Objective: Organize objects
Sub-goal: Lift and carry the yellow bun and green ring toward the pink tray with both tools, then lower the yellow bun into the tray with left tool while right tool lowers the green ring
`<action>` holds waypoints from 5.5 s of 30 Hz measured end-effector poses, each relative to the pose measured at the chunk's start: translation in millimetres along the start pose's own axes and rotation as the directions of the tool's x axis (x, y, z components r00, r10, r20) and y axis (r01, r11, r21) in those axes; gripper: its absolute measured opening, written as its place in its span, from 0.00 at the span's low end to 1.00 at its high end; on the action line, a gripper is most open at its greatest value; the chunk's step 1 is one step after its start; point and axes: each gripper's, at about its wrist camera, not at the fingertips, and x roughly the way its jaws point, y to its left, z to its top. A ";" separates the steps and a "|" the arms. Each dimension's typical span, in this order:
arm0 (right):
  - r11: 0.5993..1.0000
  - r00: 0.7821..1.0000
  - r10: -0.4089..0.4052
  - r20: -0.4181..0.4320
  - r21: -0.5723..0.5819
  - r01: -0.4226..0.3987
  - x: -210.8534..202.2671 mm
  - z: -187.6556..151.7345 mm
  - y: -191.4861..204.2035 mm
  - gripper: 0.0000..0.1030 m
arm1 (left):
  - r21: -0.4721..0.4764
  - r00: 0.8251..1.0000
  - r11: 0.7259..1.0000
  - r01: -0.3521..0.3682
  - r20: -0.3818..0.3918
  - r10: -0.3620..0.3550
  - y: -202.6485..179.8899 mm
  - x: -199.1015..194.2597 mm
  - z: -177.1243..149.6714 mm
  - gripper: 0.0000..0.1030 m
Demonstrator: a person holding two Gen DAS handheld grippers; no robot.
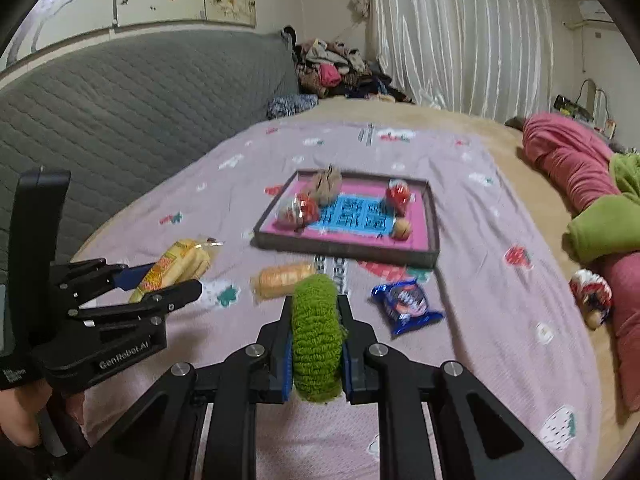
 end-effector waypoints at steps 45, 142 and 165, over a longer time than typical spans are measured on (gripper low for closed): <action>0.999 0.987 -0.035 0.157 -0.012 0.037 -41.3 87.8 -45.5 0.17 | 0.009 0.990 1.000 -0.012 0.139 0.011 -32.0 -30.9 112.0 0.38; 0.997 0.996 -0.053 -0.073 0.057 0.057 279.3 103.7 -162.1 0.18 | -0.002 0.991 0.997 0.078 -0.107 -0.078 -27.3 312.4 162.8 0.38; 0.993 0.986 -0.113 -0.124 0.025 0.117 293.5 97.9 -159.1 0.37 | -0.016 0.990 0.998 0.060 -0.124 -0.061 -20.4 315.8 163.7 0.69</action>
